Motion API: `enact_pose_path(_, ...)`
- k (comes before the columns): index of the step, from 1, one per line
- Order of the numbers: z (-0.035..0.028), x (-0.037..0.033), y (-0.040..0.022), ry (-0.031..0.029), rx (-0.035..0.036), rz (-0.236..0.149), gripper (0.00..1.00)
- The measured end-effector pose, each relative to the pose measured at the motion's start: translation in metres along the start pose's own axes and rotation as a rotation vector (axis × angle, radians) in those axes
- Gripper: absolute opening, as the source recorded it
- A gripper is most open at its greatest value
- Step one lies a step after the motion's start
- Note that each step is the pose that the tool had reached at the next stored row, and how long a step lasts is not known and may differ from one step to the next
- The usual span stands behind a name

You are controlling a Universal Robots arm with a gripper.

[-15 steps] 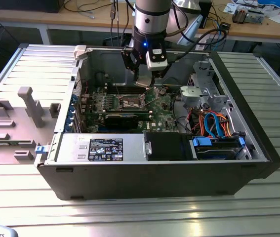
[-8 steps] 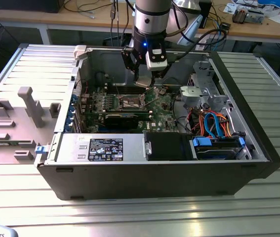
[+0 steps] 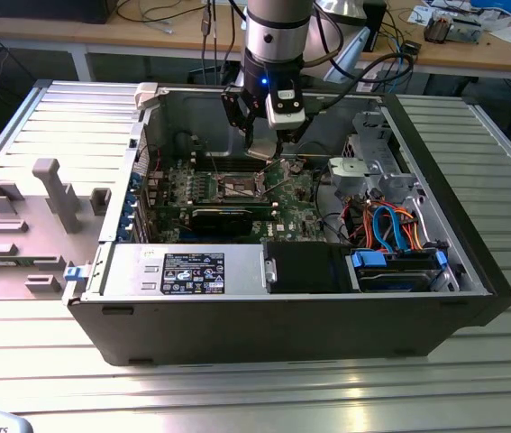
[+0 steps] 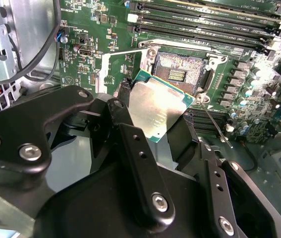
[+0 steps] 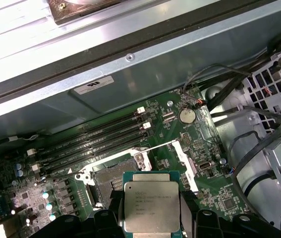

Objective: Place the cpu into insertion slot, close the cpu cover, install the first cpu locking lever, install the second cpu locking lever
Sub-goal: 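Place the cpu into insertion slot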

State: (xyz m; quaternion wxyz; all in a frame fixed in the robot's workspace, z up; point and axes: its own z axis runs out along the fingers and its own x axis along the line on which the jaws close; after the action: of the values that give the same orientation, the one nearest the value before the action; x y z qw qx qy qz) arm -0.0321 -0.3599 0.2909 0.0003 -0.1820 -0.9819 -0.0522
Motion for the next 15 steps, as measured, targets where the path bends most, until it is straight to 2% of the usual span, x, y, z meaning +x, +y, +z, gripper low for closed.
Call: enact_pose_path(15, 0.0005, 0.0000, -0.0001, -0.0010, -0.0002, 0.010, 0.54)
